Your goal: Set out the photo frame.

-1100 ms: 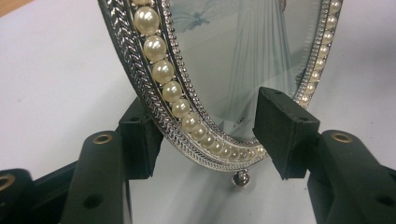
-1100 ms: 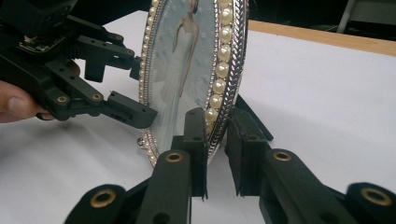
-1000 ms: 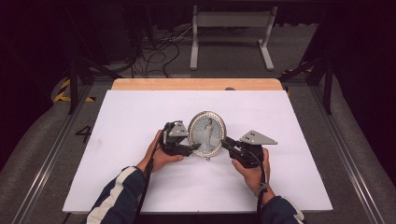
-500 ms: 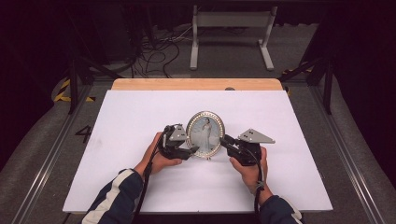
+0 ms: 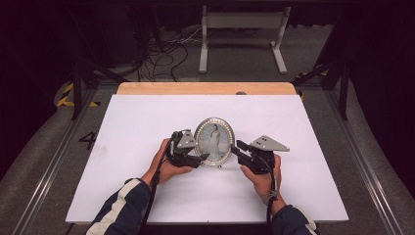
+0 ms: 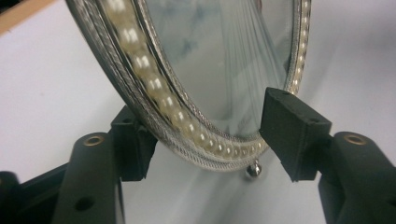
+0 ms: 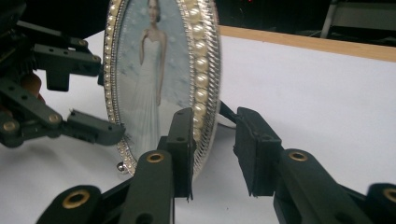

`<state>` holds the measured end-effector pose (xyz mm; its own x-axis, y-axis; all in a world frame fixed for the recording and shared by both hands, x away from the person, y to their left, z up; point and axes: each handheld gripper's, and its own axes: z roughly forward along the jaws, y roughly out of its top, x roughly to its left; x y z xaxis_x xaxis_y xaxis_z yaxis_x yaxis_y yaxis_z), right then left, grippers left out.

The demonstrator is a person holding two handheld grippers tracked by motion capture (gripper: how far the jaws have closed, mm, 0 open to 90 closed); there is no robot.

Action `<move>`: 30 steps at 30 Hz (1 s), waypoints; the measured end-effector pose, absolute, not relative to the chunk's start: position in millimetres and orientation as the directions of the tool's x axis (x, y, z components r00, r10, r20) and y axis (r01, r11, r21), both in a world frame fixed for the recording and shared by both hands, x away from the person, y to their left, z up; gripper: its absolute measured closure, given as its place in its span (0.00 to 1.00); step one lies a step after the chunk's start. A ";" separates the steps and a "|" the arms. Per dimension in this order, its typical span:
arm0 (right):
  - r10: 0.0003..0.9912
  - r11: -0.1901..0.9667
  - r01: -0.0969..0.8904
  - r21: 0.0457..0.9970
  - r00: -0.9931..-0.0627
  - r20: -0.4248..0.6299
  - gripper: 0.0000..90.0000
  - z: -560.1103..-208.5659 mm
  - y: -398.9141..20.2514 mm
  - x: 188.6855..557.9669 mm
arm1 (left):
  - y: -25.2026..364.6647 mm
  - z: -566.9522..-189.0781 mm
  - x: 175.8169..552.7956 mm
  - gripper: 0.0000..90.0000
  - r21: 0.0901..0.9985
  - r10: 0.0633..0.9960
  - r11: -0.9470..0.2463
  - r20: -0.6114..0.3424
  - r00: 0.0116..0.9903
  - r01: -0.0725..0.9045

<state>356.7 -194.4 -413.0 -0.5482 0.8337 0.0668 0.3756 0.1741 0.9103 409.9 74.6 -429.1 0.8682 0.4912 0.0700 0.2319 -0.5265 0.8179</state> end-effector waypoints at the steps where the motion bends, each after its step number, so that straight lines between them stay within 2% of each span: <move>1: 0.834 0.174 0.376 0.910 -0.548 0.067 0.75 -413.0 -194.4 356.7 | 74.6 -429.1 409.9 0.43 0.818 0.491 -0.527 0.070 0.868 0.232; 3: 0.832 0.183 0.372 0.910 -0.552 0.059 0.75 -412.7 -195.2 351.7 | 79.4 -425.9 410.5 0.45 0.845 0.507 -0.480 0.047 0.861 0.236; 7: 0.824 0.207 0.379 0.902 -0.564 0.047 0.74 -415.7 -191.8 349.8 | 83.4 -424.2 411.6 0.56 0.854 0.508 -0.462 0.035 0.861 0.238; 8: 0.823 0.214 0.383 0.899 -0.566 0.045 0.74 -417.1 -189.8 349.8 | 84.6 -424.4 412.0 0.56 0.852 0.512 -0.462 0.030 0.859 0.245; 9: 0.824 0.224 0.392 0.892 -0.565 0.042 0.74 -420.8 -185.8 351.0 | 86.0 -424.5 412.3 0.65 0.854 0.511 -0.458 0.025 0.859 0.248; 11: 0.824 0.226 0.395 0.890 -0.565 0.042 0.75 -422.6 -184.2 351.9 | 87.2 -423.4 411.3 0.69 0.856 0.492 -0.458 0.018 0.871 0.241; 13: 0.835 0.234 0.396 0.888 -0.550 0.025 0.79 -425.8 -182.3 353.6 | 85.2 -422.0 408.5 0.69 0.845 0.491 -0.486 0.051 0.870 0.225; 15: 0.834 0.206 0.405 0.891 -0.548 0.056 0.81 -426.3 -184.1 355.9 | 85.3 -421.7 407.5 0.70 0.843 0.486 -0.489 0.049 0.872 0.225; 30: 0.821 0.229 0.385 0.894 -0.570 0.035 0.79 -423.1 -179.0 363.6 | 93.4 -429.5 401.3 0.73 0.846 0.495 -0.465 0.003 0.869 0.262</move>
